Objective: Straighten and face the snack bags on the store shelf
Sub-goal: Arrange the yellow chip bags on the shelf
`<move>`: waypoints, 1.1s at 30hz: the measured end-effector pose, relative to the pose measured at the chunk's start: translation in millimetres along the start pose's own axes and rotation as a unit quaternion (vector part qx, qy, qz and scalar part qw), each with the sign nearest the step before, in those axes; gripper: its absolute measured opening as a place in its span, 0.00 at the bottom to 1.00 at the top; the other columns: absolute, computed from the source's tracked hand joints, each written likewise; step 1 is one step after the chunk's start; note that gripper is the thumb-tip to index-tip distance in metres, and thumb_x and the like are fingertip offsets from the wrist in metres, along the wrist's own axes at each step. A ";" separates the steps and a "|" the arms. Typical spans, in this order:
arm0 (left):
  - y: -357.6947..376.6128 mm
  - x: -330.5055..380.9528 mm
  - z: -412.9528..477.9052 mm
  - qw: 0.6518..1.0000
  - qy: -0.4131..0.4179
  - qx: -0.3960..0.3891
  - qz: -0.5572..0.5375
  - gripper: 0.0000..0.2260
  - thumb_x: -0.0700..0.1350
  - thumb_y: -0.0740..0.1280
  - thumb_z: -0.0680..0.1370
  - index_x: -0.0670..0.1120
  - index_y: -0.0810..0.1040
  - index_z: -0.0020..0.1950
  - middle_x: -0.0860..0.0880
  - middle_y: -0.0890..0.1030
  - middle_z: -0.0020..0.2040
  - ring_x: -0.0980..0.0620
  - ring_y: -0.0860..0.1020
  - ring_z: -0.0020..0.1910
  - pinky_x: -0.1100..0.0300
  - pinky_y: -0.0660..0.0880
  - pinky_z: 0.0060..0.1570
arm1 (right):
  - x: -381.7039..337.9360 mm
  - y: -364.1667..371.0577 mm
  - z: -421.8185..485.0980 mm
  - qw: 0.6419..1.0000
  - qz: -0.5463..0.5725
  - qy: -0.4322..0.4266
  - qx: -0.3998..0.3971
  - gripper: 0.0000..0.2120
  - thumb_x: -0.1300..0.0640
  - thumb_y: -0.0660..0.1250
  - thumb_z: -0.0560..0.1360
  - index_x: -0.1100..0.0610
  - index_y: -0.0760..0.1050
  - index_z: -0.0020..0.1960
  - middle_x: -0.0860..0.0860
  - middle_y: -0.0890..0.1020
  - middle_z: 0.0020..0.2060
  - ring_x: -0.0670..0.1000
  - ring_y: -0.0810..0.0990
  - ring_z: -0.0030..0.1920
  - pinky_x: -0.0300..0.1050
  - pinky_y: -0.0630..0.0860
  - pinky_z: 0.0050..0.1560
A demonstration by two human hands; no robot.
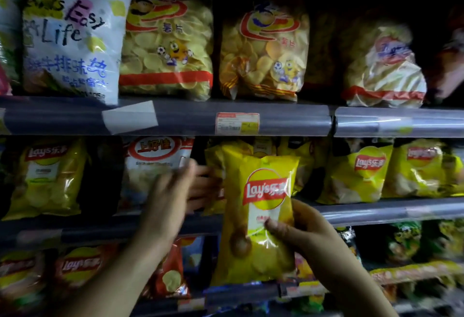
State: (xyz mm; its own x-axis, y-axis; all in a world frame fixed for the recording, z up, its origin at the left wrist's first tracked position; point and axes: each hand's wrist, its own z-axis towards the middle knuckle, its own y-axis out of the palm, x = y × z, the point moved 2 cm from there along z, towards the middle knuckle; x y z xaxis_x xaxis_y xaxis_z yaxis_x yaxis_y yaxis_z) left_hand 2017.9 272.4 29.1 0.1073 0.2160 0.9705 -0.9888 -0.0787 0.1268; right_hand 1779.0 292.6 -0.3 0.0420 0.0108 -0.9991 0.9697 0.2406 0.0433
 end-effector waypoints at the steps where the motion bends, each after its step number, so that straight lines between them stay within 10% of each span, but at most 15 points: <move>1: 14.6 -5.4 -3.7 0.997 -0.015 -0.058 0.038 0.20 0.64 0.69 0.72 0.49 0.85 0.50 0.50 0.88 0.45 0.49 0.86 0.48 0.55 0.81 0.51 | 0.1 -8.9 1.3 0.999 0.003 -0.012 0.030 0.25 0.58 0.79 0.69 0.62 0.78 0.63 0.61 0.88 0.55 0.62 0.87 0.57 0.62 0.82 0.60; 3: 46.2 -18.3 -12.7 0.976 -0.030 -0.159 0.147 0.19 0.62 0.75 0.66 0.55 0.82 0.52 0.58 0.87 0.47 0.58 0.83 0.50 0.63 0.79 0.54 | -0.1 -26.4 6.6 0.996 0.000 -0.037 0.081 0.21 0.59 0.77 0.71 0.62 0.79 0.62 0.60 0.88 0.54 0.62 0.87 0.57 0.61 0.82 0.59; 8: 108.2 -31.7 6.4 0.969 0.014 -0.127 0.212 0.24 0.45 0.76 0.73 0.50 0.74 0.67 0.64 0.76 0.50 0.66 0.76 0.49 0.80 0.70 0.39 | -11.9 -56.4 21.8 0.969 -0.101 -0.092 0.207 0.14 0.58 0.77 0.73 0.58 0.80 0.57 0.55 0.89 0.47 0.50 0.89 0.47 0.45 0.85 0.40; 13: 141.2 -60.3 33.9 0.957 -0.003 -0.082 0.279 0.32 0.51 0.73 0.75 0.47 0.65 0.75 0.47 0.74 0.69 0.45 0.72 0.71 0.49 0.73 0.67 | -10.9 -71.2 40.8 0.899 -0.238 -0.104 0.352 0.25 0.47 0.80 0.69 0.54 0.73 0.60 0.50 0.85 0.47 0.50 0.86 0.45 0.48 0.86 0.40; 23: 163.9 -65.7 49.3 0.931 0.007 -0.062 0.358 0.37 0.53 0.68 0.79 0.45 0.51 0.81 0.44 0.64 0.79 0.44 0.64 0.77 0.53 0.66 0.71 | 4.8 -74.1 66.7 0.866 -0.321 -0.093 0.371 0.19 0.51 0.72 0.78 0.59 0.72 0.63 0.53 0.82 0.52 0.56 0.83 0.53 0.54 0.83 0.49; 28: 162.0 -65.5 50.9 0.919 0.033 -0.053 0.389 0.37 0.54 0.66 0.79 0.45 0.51 0.81 0.44 0.66 0.78 0.45 0.66 0.76 0.55 0.67 0.71 | 9.1 -71.9 72.3 0.856 -0.339 -0.106 0.376 0.14 0.53 0.70 0.79 0.59 0.73 0.60 0.52 0.80 0.47 0.54 0.82 0.47 0.41 0.75 0.37; 33: 125.1 -55.5 12.7 0.920 0.174 -0.044 0.349 0.30 0.47 0.70 0.78 0.47 0.61 0.77 0.48 0.72 0.73 0.52 0.71 0.71 0.65 0.69 0.66 | 19.8 -68.2 69.1 0.834 -0.355 -0.155 0.394 0.17 0.53 0.69 0.79 0.62 0.73 0.63 0.57 0.81 0.55 0.60 0.80 0.55 0.56 0.79 0.50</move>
State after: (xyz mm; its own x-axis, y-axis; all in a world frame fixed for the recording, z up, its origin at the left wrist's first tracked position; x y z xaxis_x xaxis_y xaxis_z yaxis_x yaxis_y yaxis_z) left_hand 1889.6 238.2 -6.3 -0.5819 0.4420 0.6827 -0.8102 -0.2416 -0.5341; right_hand 1730.3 209.4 -23.1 -0.6680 -0.1436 -0.7302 0.6287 -0.6338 -0.4505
